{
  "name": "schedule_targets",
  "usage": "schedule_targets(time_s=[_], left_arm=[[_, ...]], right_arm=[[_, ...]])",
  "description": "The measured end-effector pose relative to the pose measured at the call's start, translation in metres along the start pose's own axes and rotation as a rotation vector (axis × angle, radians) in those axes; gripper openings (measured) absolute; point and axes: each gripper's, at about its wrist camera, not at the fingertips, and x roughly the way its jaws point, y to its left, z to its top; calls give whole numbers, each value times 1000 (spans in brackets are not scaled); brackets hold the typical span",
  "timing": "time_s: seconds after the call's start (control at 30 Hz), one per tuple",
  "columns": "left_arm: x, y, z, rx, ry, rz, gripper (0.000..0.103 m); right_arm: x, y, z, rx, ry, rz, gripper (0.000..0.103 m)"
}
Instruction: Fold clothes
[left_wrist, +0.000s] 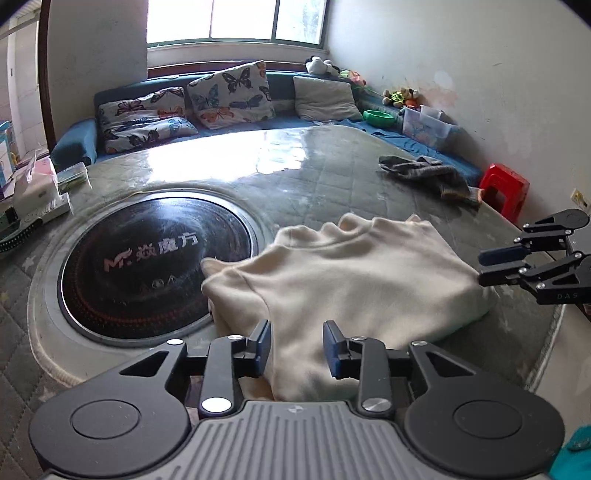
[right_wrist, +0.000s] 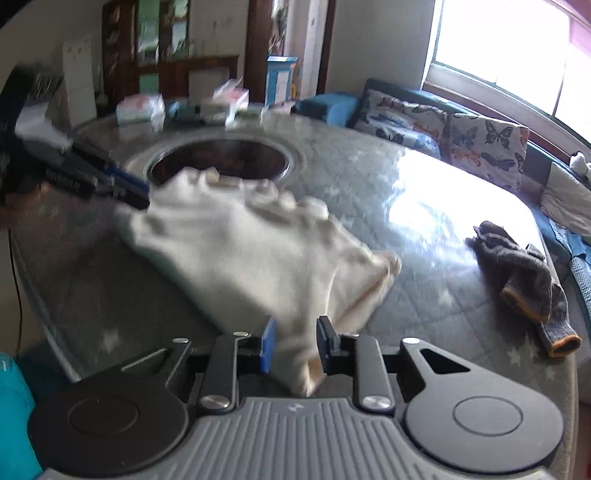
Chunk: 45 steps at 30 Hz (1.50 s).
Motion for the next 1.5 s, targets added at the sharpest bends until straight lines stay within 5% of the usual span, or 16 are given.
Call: schedule_targets(time_s=[0.37,1.0,1.27,1.5], left_arm=[[21,21,14,-64,45,23,34],[94,1,63,-2,99,37,34],[76,14,57,-78,84,41,42],[38,25,37,-161,64,95,56]], right_arm=[[42,-24,19,109,15,-1,24],[113,-28,67,174,4,-2,24],[99,-21,69,143,-17,-18,30],[69,31,63,-12,-31,76,43]])
